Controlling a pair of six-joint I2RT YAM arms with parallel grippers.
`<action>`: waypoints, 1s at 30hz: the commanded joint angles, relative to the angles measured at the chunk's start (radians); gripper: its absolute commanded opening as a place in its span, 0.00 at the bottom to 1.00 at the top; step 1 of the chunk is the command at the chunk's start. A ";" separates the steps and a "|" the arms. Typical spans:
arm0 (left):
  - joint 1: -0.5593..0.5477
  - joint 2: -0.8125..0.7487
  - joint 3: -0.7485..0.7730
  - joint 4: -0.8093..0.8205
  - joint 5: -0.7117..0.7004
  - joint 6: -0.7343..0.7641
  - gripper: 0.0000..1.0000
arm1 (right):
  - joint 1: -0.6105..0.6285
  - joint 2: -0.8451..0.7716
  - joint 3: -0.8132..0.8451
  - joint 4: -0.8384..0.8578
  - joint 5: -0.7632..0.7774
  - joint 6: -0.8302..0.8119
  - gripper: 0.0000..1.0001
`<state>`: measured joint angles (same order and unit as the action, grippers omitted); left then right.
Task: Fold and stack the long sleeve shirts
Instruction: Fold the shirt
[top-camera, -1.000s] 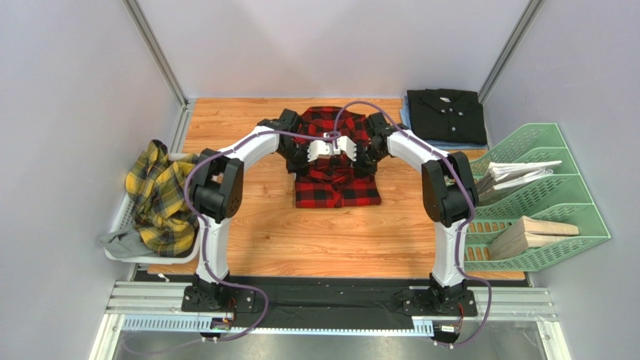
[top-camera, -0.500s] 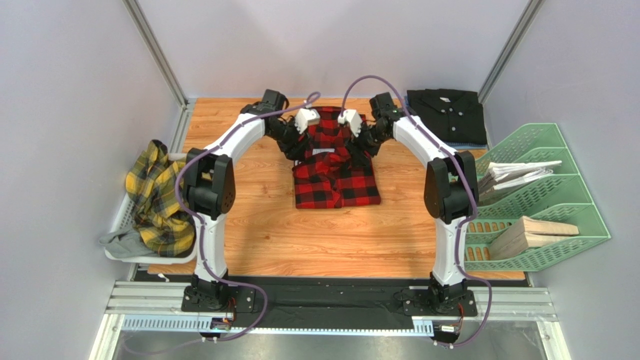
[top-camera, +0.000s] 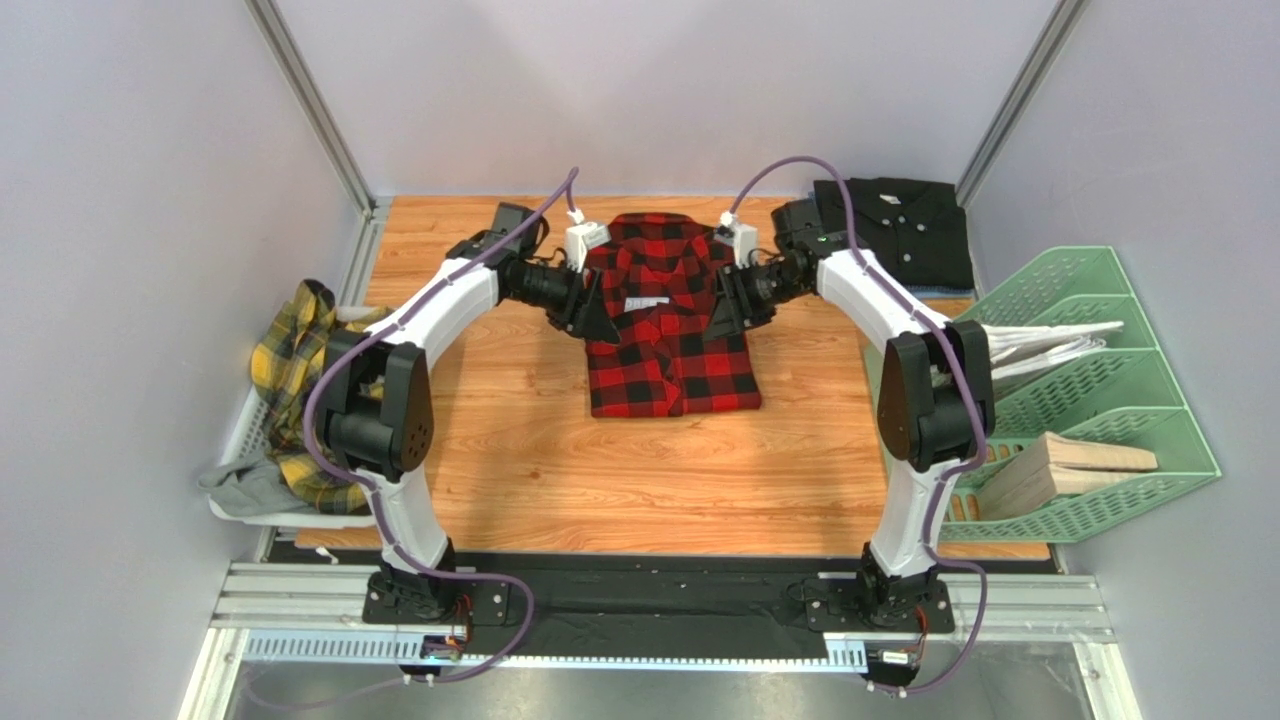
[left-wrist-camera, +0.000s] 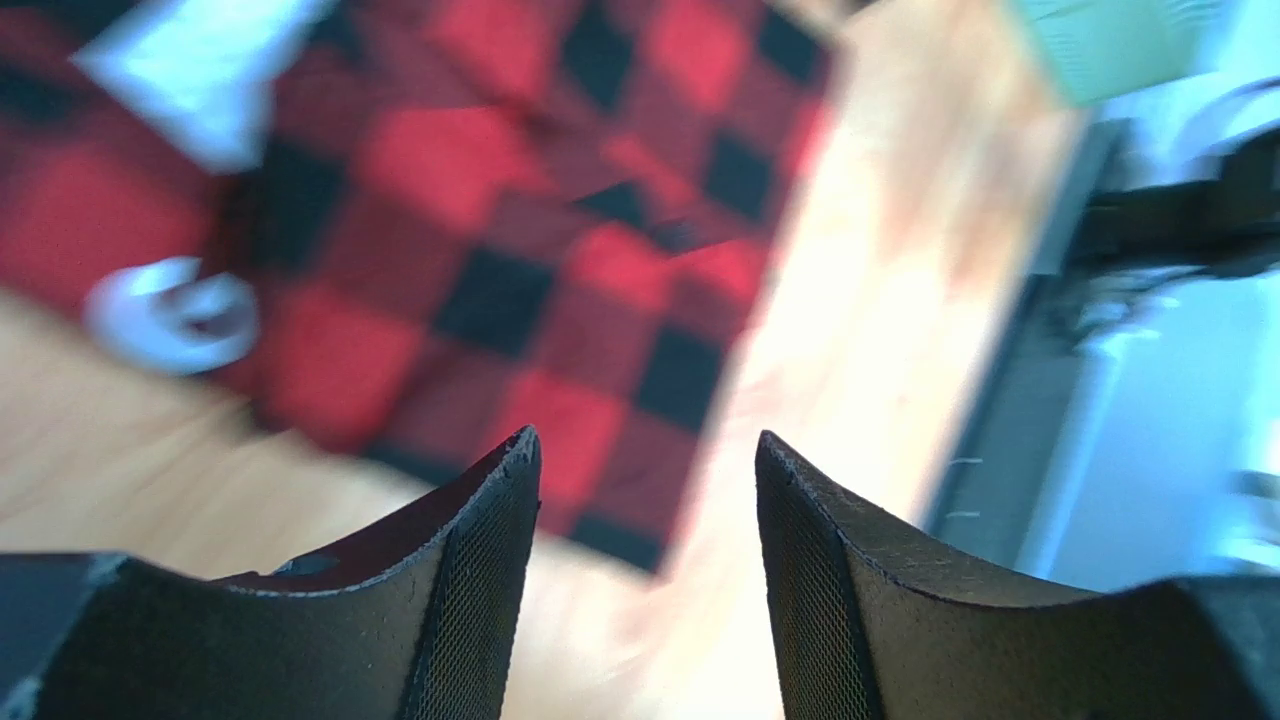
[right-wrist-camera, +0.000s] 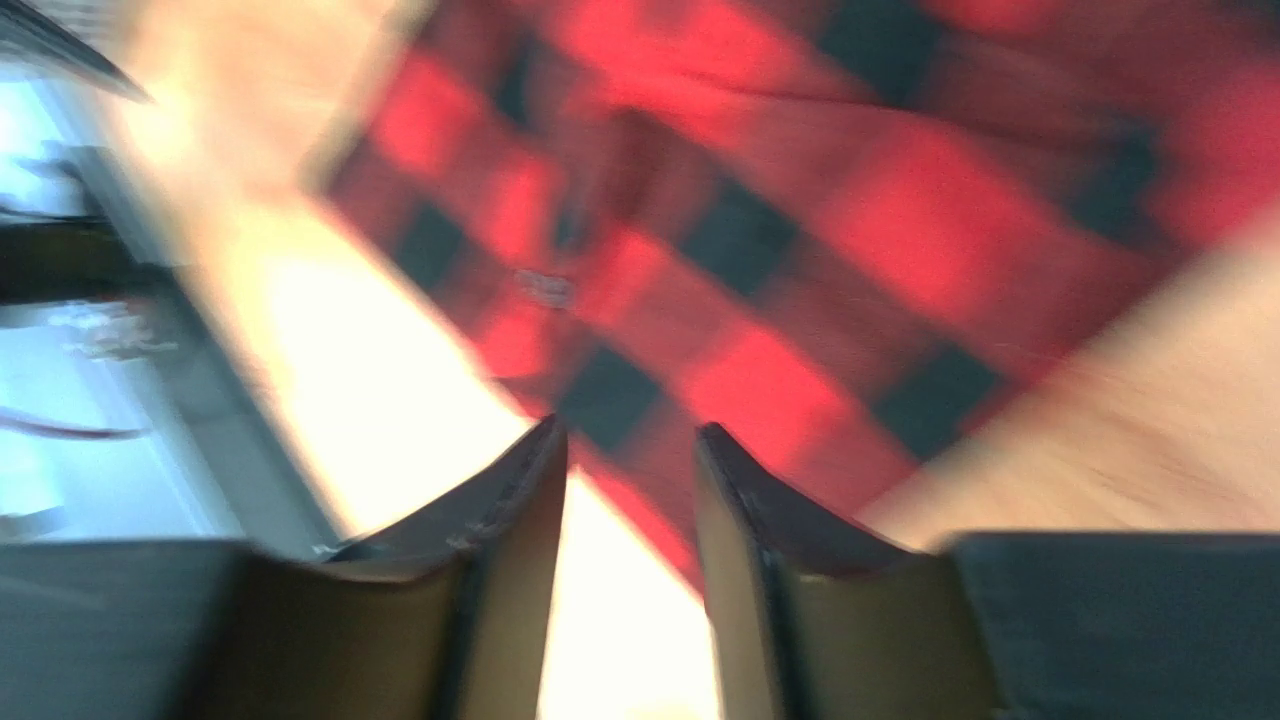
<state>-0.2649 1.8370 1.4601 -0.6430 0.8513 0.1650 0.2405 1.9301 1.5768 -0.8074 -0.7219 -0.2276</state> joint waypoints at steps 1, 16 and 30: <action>-0.017 0.098 -0.030 0.158 0.241 -0.307 0.61 | 0.034 0.041 -0.064 0.195 -0.237 0.292 0.38; 0.053 0.230 0.181 0.100 -0.123 -0.203 0.63 | 0.034 0.270 -0.086 0.234 -0.249 0.336 0.40; -0.167 -0.043 -0.383 0.432 0.381 -0.542 0.74 | 0.039 -0.025 -0.373 0.375 -0.415 0.487 0.56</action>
<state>-0.3634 1.7405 1.1732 -0.3897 1.1419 -0.2470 0.2726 1.8820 1.2484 -0.4774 -1.0901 0.2268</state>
